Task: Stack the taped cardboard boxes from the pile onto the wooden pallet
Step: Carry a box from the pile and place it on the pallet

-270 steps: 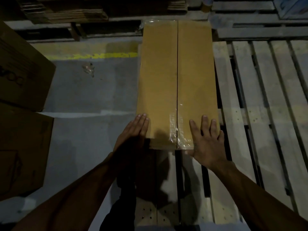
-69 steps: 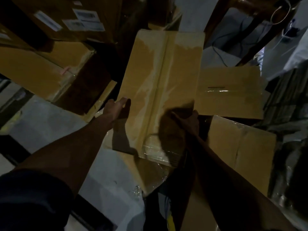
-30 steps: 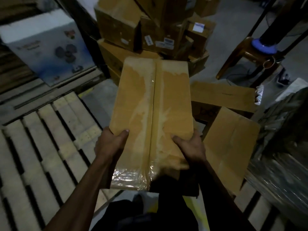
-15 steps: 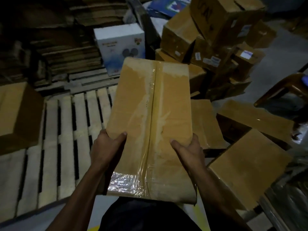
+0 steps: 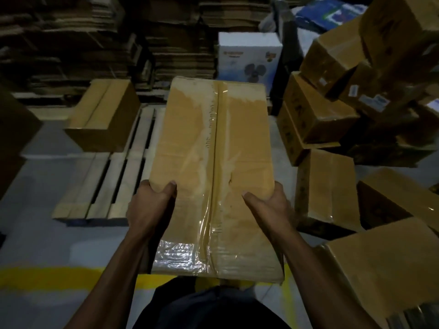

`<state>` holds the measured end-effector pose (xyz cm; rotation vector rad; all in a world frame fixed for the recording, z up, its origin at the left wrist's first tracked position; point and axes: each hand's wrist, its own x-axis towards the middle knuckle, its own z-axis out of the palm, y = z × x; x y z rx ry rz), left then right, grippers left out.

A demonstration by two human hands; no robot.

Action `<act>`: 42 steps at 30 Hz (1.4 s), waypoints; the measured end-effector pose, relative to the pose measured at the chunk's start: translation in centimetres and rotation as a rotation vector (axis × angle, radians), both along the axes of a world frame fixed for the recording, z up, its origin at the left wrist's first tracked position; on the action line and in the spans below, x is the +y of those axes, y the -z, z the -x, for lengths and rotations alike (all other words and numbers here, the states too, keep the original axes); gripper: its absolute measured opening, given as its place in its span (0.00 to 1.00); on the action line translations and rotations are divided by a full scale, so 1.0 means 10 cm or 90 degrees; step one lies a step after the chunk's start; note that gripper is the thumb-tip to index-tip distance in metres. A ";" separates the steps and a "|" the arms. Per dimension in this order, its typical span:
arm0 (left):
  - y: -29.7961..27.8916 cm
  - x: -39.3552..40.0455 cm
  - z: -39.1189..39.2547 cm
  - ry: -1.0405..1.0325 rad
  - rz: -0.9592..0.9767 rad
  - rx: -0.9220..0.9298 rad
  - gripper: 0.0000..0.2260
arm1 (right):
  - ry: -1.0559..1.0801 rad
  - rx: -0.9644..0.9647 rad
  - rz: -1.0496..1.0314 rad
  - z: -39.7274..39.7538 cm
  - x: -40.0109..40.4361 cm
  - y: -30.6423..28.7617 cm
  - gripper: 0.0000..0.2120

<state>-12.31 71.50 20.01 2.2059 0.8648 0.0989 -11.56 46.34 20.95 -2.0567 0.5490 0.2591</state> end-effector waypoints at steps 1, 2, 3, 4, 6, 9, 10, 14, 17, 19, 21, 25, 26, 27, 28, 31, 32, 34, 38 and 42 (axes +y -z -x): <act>0.00 0.09 0.06 -0.014 -0.002 0.010 0.23 | -0.012 -0.003 0.004 0.02 0.10 -0.01 0.40; 0.00 0.18 0.11 -0.024 -0.001 0.016 0.24 | -0.023 -0.006 0.008 0.03 0.19 -0.01 0.39; 0.01 0.29 0.15 -0.032 0.004 0.021 0.26 | -0.033 -0.010 0.011 0.04 0.29 -0.02 0.38; 0.01 0.40 0.19 -0.038 0.010 0.025 0.28 | -0.044 -0.014 0.012 0.05 0.39 -0.02 0.37; 0.04 0.61 0.23 -0.047 0.011 0.035 0.30 | -0.068 -0.015 0.014 0.06 0.60 -0.01 0.37; 0.06 0.98 0.24 -0.061 0.008 0.043 0.28 | -0.102 -0.007 0.029 0.05 1.01 0.01 0.47; 0.07 1.10 0.23 -0.060 0.010 0.044 0.28 | -0.106 -0.003 0.032 0.04 1.13 0.02 0.49; 0.15 1.76 0.16 -0.030 0.027 0.049 0.27 | -0.119 0.004 0.046 -0.02 1.78 0.04 0.48; 0.17 2.26 0.07 0.001 0.018 0.035 0.26 | -0.104 0.003 0.055 -0.09 2.27 0.04 0.49; 0.15 2.56 0.00 0.016 0.020 0.027 0.27 | -0.098 0.003 0.052 -0.16 2.57 0.03 0.49; 0.12 2.80 -0.07 0.037 0.027 0.006 0.29 | -0.097 0.000 0.046 -0.23 2.80 0.02 0.49; 0.10 3.20 -0.28 0.063 0.008 -0.004 0.33 | -0.092 0.005 0.039 -0.47 3.16 0.02 0.49; 0.12 3.28 -0.36 0.068 0.011 -0.008 0.33 | -0.092 0.008 0.038 -0.54 3.24 0.02 0.49; 0.15 3.35 -0.43 0.070 0.010 -0.010 0.34 | -0.092 0.011 0.038 -0.62 3.32 0.03 0.49; 0.19 3.42 -0.52 0.071 0.006 -0.009 0.34 | -0.091 0.013 0.039 -0.71 3.40 0.04 0.49; 0.29 3.60 -0.86 0.072 0.013 0.007 0.34 | -0.088 0.016 0.041 -1.03 3.58 0.08 0.48; 0.33 3.66 -1.00 0.072 0.019 0.014 0.34 | -0.085 0.020 0.040 -1.16 3.64 0.12 0.48; 0.40 3.77 -1.31 0.075 0.018 0.026 0.35 | -0.082 0.026 0.042 -1.47 3.74 0.22 0.48; 0.49 4.00 -1.98 0.097 0.008 0.041 0.36 | -0.084 0.031 0.027 -2.14 3.95 0.37 0.48; 0.48 4.27 -2.70 0.107 0.027 0.037 0.38 | -0.095 0.027 -0.005 -2.84 4.18 0.39 0.48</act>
